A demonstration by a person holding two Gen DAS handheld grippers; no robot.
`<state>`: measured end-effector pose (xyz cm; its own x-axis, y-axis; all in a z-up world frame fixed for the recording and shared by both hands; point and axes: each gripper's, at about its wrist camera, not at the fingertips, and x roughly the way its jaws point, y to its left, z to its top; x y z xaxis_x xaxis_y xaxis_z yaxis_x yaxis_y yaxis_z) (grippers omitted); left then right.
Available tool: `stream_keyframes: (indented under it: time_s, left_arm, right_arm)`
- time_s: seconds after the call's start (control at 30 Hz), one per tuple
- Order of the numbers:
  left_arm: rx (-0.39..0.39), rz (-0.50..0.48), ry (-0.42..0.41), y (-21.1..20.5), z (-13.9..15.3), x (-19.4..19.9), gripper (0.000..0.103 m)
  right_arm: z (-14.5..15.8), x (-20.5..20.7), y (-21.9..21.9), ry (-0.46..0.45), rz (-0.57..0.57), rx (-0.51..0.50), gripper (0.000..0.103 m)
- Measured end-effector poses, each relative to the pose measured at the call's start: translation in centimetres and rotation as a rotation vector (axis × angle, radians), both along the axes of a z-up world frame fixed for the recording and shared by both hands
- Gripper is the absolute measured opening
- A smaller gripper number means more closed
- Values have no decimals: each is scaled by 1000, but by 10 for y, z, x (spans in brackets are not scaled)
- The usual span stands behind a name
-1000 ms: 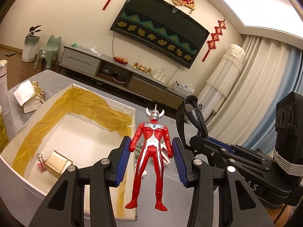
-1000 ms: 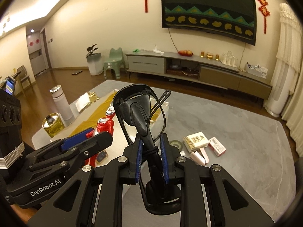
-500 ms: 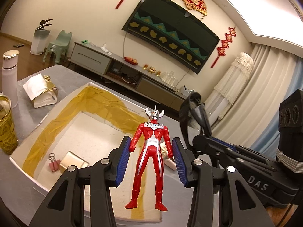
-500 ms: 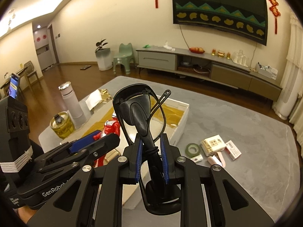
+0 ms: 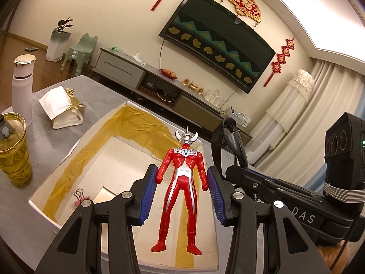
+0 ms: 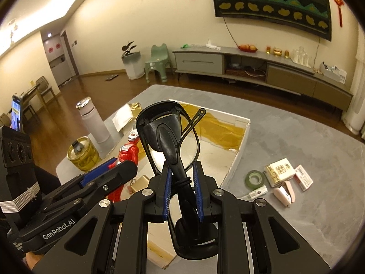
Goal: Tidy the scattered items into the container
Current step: 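Carry the sunglasses and red figure over the yellow-lined box with both tools, then open the right tool dropping the sunglasses while the left tool releases the figure into the box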
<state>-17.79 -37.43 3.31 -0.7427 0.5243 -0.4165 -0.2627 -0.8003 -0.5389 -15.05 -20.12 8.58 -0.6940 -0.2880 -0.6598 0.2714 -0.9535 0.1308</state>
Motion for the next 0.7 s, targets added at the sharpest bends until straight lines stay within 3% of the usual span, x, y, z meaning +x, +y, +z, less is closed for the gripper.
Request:
stream_keyframes:
  time_s: [0.7]
  left_arm:
    - [-36,4,-33,7,-7,-8,46]
  right_arm:
    - [-12,-27,11,-67,7,-80,20]
